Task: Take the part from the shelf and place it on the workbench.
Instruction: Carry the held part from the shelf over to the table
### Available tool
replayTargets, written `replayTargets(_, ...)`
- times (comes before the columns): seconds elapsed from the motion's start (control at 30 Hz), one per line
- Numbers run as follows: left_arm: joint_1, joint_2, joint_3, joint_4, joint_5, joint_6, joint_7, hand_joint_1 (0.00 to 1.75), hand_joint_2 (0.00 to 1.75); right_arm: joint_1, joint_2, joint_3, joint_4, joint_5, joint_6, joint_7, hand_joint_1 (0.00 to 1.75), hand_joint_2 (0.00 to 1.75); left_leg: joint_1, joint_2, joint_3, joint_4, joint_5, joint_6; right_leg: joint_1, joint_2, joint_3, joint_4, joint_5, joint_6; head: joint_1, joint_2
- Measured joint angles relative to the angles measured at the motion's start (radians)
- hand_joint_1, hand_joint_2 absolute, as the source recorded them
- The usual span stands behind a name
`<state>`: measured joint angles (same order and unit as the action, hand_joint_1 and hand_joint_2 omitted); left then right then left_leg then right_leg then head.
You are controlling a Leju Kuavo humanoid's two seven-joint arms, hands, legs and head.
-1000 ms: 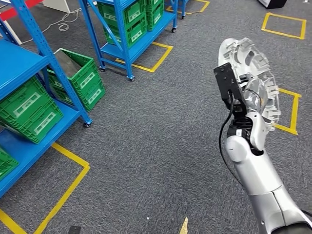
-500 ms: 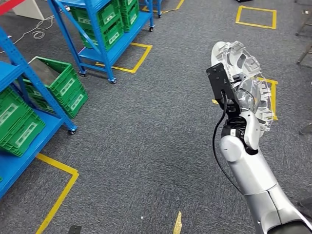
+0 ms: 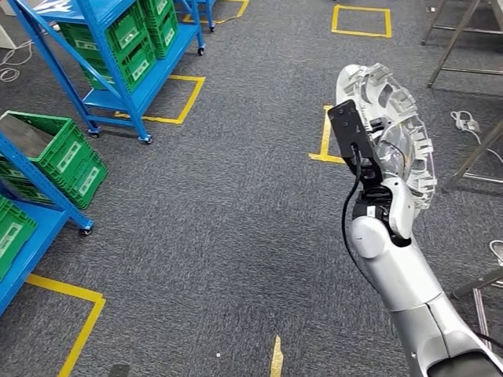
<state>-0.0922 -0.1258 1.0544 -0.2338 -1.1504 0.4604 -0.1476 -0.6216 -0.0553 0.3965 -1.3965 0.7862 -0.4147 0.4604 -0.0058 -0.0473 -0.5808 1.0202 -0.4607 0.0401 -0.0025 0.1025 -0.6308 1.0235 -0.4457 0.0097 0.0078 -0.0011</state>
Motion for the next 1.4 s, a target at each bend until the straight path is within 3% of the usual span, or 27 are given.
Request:
replayTargets(0.07, -0.001, 0.0, 0.0, 0.0, -0.002, 0.0, -0.001, 0.0, 1.75, -0.004, 0.0, -0.003, 0.002, -0.001, -0.001, 0.0, 1.75, 1.75, 0.005, 0.022, 0.007, -0.022, 0.007, -0.002, 0.004, -0.03, -0.027, 0.038, -0.027, 0.008, 0.004, 0.0)
replayTargets(0.13, -0.001, 0.001, 0.0, 0.0, -0.002, -0.001, -0.002, 0.0, 1.75, -0.008, 0.001, -0.003, 0.004, -0.003, -0.002, 0.0, 1.75, 1.75, 0.006, 0.042, 0.009, -0.029, 0.01, -0.001, 0.002, -0.076, -0.081, 0.151, -0.085, 0.018, 0.009, 0.0)
replayTargets(0.17, -0.001, 0.001, 0.0, 0.0, -0.002, -0.002, -0.003, 0.0, 1.75, -0.008, 0.002, -0.004, 0.006, -0.004, -0.003, 0.0, 1.75, 1.75, 0.005, 0.053, 0.008, -0.029, 0.01, -0.001, -0.002, -0.087, -0.11, 0.215, -0.111, 0.024, 0.009, 0.0)
replayTargets(0.2, 0.0, 0.001, 0.0, 0.0, -0.002, -0.003, -0.004, 0.0, 1.75, -0.005, 0.002, -0.005, 0.007, -0.006, -0.004, 0.0, 1.75, 1.75, 0.005, 0.063, 0.008, -0.029, 0.01, -0.001, -0.005, -0.091, -0.128, 0.256, -0.121, 0.028, 0.01, 0.0)
replayTargets(0.23, 0.0, 0.001, 0.0, 0.0, -0.003, -0.003, -0.006, 0.0, 1.75, -0.001, -0.001, -0.009, 0.008, -0.012, -0.006, 0.0, 1.75, 1.75, 0.006, 0.073, 0.008, -0.029, 0.009, -0.001, -0.009, -0.094, -0.129, 0.263, -0.115, 0.033, 0.01, 0.0)
replayTargets(0.27, 0.0, 0.0, 0.0, 0.0, -0.005, -0.001, -0.008, 0.0, 1.75, 0.005, -0.006, -0.014, 0.007, -0.022, -0.009, 0.0, 1.75, 1.75, 0.007, 0.082, 0.008, -0.028, 0.008, -0.002, -0.012, -0.099, -0.107, 0.227, -0.093, 0.036, 0.01, 0.0)
replayTargets(0.33, 0.0, -0.003, -0.001, 0.0, -0.011, 0.007, -0.011, 0.0, 1.75, 0.024, -0.025, -0.028, 0.001, -0.052, -0.02, 0.0, 1.75, 1.75, 0.007, 0.095, 0.009, -0.023, 0.004, -0.01, -0.013, -0.131, -0.027, 0.089, -0.041, 0.042, 0.01, 0.0)
replayTargets(0.4, 0.0, -0.006, -0.001, 0.0, -0.016, 0.016, -0.012, 0.0, 1.75, 0.05, -0.047, -0.046, -0.009, -0.081, -0.031, 0.0, 1.75, 1.75, 0.003, 0.103, 0.008, -0.013, -0.001, -0.021, -0.009, -0.155, 0.026, -0.001, -0.023, 0.033, 0.009, 0.0)
replayTargets(0.5, 0.004, -0.012, -0.002, 0.0, -0.021, 0.024, -0.012, 0.0, 1.75, 0.087, -0.08, -0.072, -0.02, -0.099, -0.041, 0.0, 1.75, 1.75, 0.002, 0.119, 0.007, -0.008, -0.006, -0.032, -0.006, -0.136, 0.028, -0.007, -0.022, 0.01, 0.008, 0.0)
replayTargets(0.57, 0.004, -0.015, -0.004, 0.0, -0.024, 0.025, -0.012, 0.0, 1.75, 0.1, -0.097, -0.087, -0.032, -0.101, -0.043, 0.0, 1.75, 1.75, 0.006, 0.103, -0.005, 0.026, -0.036, -0.041, -0.008, -0.118, 0.027, -0.009, -0.018, -0.003, 0.007, 0.0)
replayTargets(0.67, 0.005, -0.02, -0.006, 0.0, -0.026, 0.025, -0.012, 0.0, 1.75, 0.109, -0.113, -0.098, -0.046, -0.101, -0.041, 0.0, 1.75, 1.75, 0.01, 0.062, -0.08, 0.207, -0.129, -0.045, -0.007, -0.087, 0.027, -0.01, -0.016, -0.012, 0.006, 0.0)
replayTargets(0.7, 0.005, -0.022, -0.006, 0.0, -0.026, 0.024, -0.013, 0.0, 1.75, 0.113, -0.118, -0.099, -0.049, -0.101, -0.039, 0.0, 1.75, 1.75, 0.01, 0.058, -0.104, 0.262, -0.145, -0.044, -0.005, -0.075, 0.027, -0.01, -0.015, -0.012, 0.006, 0.0)
replayTargets(0.73, 0.005, -0.024, -0.006, 0.0, -0.027, 0.024, -0.014, 0.0, 1.75, 0.116, -0.123, -0.101, -0.052, -0.101, -0.036, 0.0, 1.75, 1.75, 0.009, 0.056, -0.115, 0.282, -0.141, -0.04, -0.002, -0.063, 0.027, -0.009, -0.015, -0.013, 0.006, 0.0)
replayTargets(0.77, 0.005, -0.025, -0.006, 0.0, -0.027, 0.023, -0.015, 0.0, 1.75, 0.118, -0.128, -0.102, -0.055, -0.101, -0.033, 0.0, 1.75, 1.75, 0.008, 0.053, -0.11, 0.266, -0.118, -0.034, 0.001, -0.051, 0.028, -0.009, -0.015, -0.014, 0.006, 0.0)
replayTargets(0.8, 0.004, -0.026, -0.006, 0.0, -0.029, 0.023, -0.017, 0.0, 1.75, 0.119, -0.131, -0.103, -0.058, -0.101, -0.029, 0.0, 1.75, 1.75, 0.006, 0.045, -0.088, 0.213, -0.081, -0.026, 0.002, -0.039, 0.029, -0.009, -0.014, -0.014, 0.006, 0.0)
replayTargets(0.87, 0.004, -0.026, -0.007, 0.0, -0.031, 0.022, -0.02, 0.0, 1.75, 0.119, -0.135, -0.105, -0.065, -0.101, -0.026, 0.0, 1.75, 1.75, 0.001, 0.003, -0.033, 0.086, -0.014, -0.007, 0.001, -0.02, 0.029, -0.009, -0.013, -0.013, 0.007, 0.0)
replayTargets(0.93, 0.003, -0.026, -0.007, 0.0, -0.032, 0.021, -0.021, 0.0, 1.75, 0.119, -0.138, -0.106, -0.069, -0.101, -0.025, 0.0, 1.75, 1.75, -0.003, -0.026, -0.007, 0.023, 0.007, 0.004, -0.005, -0.004, 0.024, -0.01, -0.009, -0.006, 0.005, 0.0)
replayTargets(1.0, 0.001, -0.026, -0.007, 0.0, -0.033, 0.017, -0.02, 0.0, 1.75, 0.122, -0.144, -0.108, -0.073, -0.1, -0.024, 0.0, 1.75, 1.75, -0.003, -0.014, 0.001, 0.003, 0.007, 0.007, -0.008, 0.01, 0.017, -0.012, -0.004, 0.005, 0.002, 0.0)
replayTargets(1.03, -0.001, -0.027, -0.008, 0.0, -0.034, 0.016, -0.02, 0.0, 1.75, 0.124, -0.148, -0.111, -0.076, -0.1, -0.024, 0.0, 1.75, 1.75, -0.001, -0.003, 0.007, -0.013, 0.008, 0.007, -0.007, 0.002, 0.009, -0.009, -0.007, 0.009, 0.002, 0.0)
replayTargets(1.1, -0.002, -0.028, -0.008, 0.0, -0.034, 0.012, -0.02, 0.0, 1.75, 0.124, -0.153, -0.114, -0.079, -0.099, -0.023, 0.0, 1.75, 1.75, 0.003, 0.021, 0.017, -0.042, 0.014, 0.006, -0.003, -0.043, -0.023, 0.044, -0.041, 0.016, 0.007, 0.0)
replayTargets(1.17, 0.0, -0.031, -0.009, 0.0, -0.034, 0.009, -0.02, 0.0, 1.75, 0.125, -0.154, -0.115, -0.08, -0.095, -0.022, 0.0, 1.75, 1.75, 0.002, 0.041, 0.017, -0.045, 0.016, 0.006, -0.005, -0.084, -0.078, 0.161, -0.099, 0.024, 0.011, 0.0)
replayTargets(1.23, 0.003, -0.033, -0.009, 0.0, -0.034, 0.008, -0.02, 0.0, 1.75, 0.128, -0.155, -0.115, -0.08, -0.089, -0.022, 0.0, 1.75, 1.75, 0.002, 0.063, 0.017, -0.044, 0.015, 0.005, -0.01, -0.092, -0.115, 0.244, -0.122, 0.033, 0.012, 0.0)
replayTargets(1.27, 0.003, -0.034, -0.008, 0.0, -0.034, 0.008, -0.02, 0.0, 1.75, 0.129, -0.155, -0.115, -0.08, -0.086, -0.022, 0.0, 1.75, 1.75, 0.003, 0.074, 0.017, -0.043, 0.014, 0.004, -0.013, -0.096, -0.108, 0.236, -0.109, 0.038, 0.012, 0.0)
replayTargets(1.33, 0.003, -0.035, -0.008, 0.0, -0.035, 0.008, -0.02, 0.0, 1.75, 0.13, -0.155, -0.116, -0.082, -0.082, -0.022, 0.0, 1.75, 1.75, 0.005, 0.093, 0.017, -0.036, 0.008, -0.005, -0.018, -0.12, -0.041, 0.115, -0.054, 0.046, 0.012, 0.0)
replayTargets(1.4, 0.002, -0.035, -0.009, 0.0, -0.035, 0.007, -0.02, 0.0, 1.75, 0.132, -0.155, -0.117, -0.086, -0.079, -0.021, 0.0, 1.75, 1.75, 0.002, 0.106, 0.015, -0.023, 0.0, -0.018, -0.017, -0.147, 0.024, 0.007, -0.025, 0.043, 0.012, 0.0)
